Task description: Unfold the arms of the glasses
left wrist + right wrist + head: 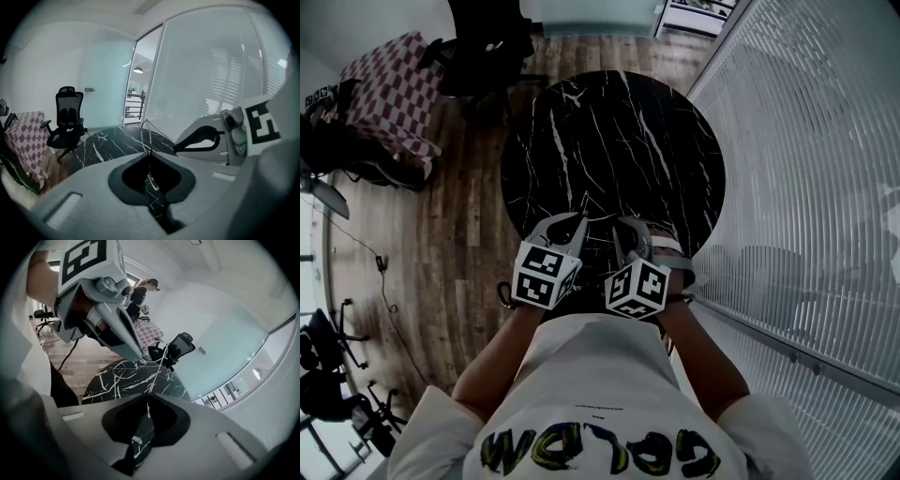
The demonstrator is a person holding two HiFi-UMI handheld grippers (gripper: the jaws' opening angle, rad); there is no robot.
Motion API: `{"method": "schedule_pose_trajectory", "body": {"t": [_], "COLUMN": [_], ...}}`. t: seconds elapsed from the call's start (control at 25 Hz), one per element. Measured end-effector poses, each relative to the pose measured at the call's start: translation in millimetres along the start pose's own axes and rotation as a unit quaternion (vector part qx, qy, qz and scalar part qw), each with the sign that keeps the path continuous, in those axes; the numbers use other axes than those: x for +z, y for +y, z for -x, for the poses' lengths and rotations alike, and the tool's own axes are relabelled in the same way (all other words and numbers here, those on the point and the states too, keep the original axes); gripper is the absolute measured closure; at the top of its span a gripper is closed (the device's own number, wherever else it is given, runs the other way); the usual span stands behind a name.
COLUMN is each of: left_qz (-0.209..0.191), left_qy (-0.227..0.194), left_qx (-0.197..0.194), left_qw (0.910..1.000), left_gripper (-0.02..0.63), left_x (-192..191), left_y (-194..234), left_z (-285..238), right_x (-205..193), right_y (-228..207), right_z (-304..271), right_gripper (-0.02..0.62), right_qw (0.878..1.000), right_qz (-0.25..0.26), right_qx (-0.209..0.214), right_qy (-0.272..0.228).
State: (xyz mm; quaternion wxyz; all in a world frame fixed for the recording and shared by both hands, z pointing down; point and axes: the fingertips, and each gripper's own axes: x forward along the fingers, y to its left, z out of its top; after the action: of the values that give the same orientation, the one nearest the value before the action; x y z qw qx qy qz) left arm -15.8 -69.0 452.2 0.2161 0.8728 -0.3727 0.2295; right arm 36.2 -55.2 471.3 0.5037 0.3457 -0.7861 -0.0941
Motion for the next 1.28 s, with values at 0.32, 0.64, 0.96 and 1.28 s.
{"method": "schedule_pose_trajectory", "body": {"t": [0.32,0.64,0.96,1.28], "left_qz": [-0.003,-0.008,-0.011,-0.02], "left_qy": [0.01,0.019,0.028,0.031], "left_qx": [0.004,0.004,0.001,0.002], "left_qw": [0.9999,0.9998,0.9996,0.9993], "left_gripper": [0.598,0.598,0.598,0.598], "left_x": [-8.1,-16.0,-16.0,-16.7], "left_y": [3.0,5.0,7.9,5.9], "left_z": [-2.5,-1.5,3.8,4.7], "right_x": [-5.7,-4.3,4.8,6.7], "right_y": [-17.2,-30.8,-41.4,-47.7], "right_z": [0.6,3.7,9.5,12.0], "right_gripper": [0.584,0.588,0.588,0.586], "right_qw": [0.998,0.993,0.988,0.981], "right_qz": [0.048,0.092,0.13,0.171], "right_qx": [-0.036,-0.067,-0.078,-0.082], "right_qy": [0.016,0.03,0.041,0.045]}}
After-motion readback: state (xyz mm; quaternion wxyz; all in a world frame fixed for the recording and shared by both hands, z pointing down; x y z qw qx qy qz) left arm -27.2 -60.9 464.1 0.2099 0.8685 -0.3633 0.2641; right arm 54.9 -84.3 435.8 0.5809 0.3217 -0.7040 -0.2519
